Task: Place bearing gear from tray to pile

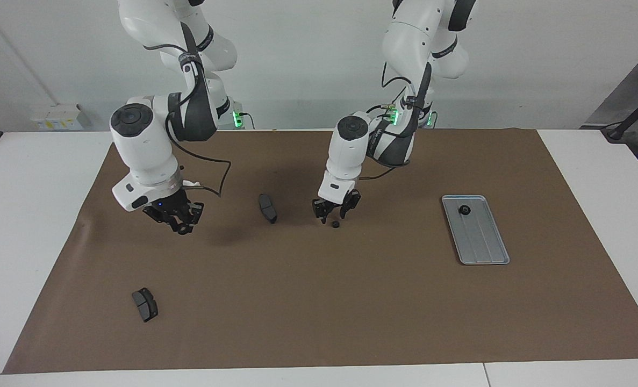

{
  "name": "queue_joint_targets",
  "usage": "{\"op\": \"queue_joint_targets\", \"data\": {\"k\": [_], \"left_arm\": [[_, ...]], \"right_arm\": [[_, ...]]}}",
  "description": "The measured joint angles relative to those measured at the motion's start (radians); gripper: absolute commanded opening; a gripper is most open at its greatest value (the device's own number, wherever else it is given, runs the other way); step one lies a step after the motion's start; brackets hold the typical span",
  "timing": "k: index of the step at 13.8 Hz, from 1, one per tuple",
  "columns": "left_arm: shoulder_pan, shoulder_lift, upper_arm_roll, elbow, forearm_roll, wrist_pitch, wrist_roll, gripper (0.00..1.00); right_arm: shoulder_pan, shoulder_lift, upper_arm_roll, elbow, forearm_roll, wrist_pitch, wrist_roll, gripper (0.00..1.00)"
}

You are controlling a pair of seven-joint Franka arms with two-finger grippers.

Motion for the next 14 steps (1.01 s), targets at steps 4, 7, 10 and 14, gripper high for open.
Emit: {"op": "queue_joint_targets", "data": {"k": [4,7,10,14], "left_arm": [[0.092,-0.014,0.011,0.026,0.001,-0.055,0.054,0.88],[0.218,-0.052,0.011,0.029,0.000,-0.157,0.227,0.84],[0.345,-0.086,0.013,0.022,-0.003,-0.264,0.465,0.83],[0.531,-0.109,0.016,-0.024,-0.005,-0.290,0.833,0.82]], "right_arm": [[-0.042,0.010,0.000,-0.029,0.000,0.013,-0.084,0.00],[-0.047,0.031,0.002,-0.090,0.003,0.139,-0.089,0.00],[-0.045,0.053,0.007,-0.142,0.055,0.203,-0.089,0.00],[-0.045,0.056,0.008,-0.212,0.068,0.283,-0.084,0.02]]}}
